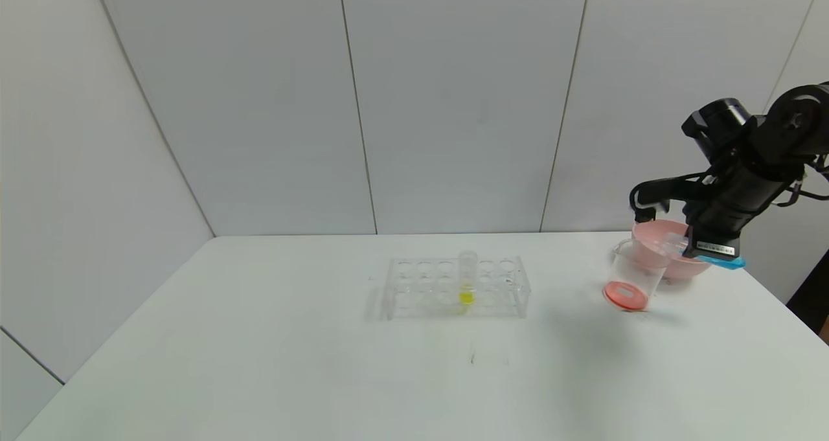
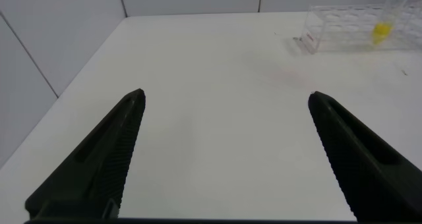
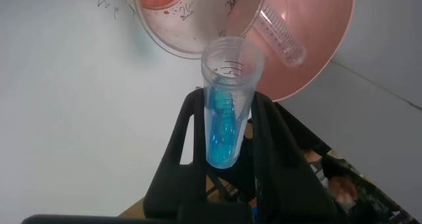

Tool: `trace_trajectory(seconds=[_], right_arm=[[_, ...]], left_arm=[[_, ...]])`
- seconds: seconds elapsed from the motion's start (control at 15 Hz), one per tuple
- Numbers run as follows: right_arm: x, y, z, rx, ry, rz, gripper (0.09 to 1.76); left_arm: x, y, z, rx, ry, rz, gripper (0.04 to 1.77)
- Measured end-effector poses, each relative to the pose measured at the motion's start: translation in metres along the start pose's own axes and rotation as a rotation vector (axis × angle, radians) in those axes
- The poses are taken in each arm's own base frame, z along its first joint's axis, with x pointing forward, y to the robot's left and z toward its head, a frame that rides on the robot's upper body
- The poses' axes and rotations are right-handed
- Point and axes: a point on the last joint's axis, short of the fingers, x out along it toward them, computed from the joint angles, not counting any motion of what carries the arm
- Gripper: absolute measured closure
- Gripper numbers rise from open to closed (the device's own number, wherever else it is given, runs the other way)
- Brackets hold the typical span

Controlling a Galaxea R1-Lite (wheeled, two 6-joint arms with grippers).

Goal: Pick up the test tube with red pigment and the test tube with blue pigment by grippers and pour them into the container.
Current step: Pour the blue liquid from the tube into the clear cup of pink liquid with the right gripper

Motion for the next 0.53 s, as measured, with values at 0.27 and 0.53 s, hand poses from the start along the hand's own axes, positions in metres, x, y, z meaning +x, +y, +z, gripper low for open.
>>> trace_trajectory(seconds=[0.27, 0.53], right_arm=[[0.0009, -0.0003, 0.0000, -0.049, 0.057, -0.027, 1.37], [-0.0009, 0.0021, 0.0055, -0.085, 0.101, -0.054, 1.37]], left_arm=[[0.0000, 0.0000, 0.0000, 0.000, 0.000, 0.000, 0.05], [0.0000, 0.0000, 0.0000, 0.000, 0.000, 0.000, 0.05]])
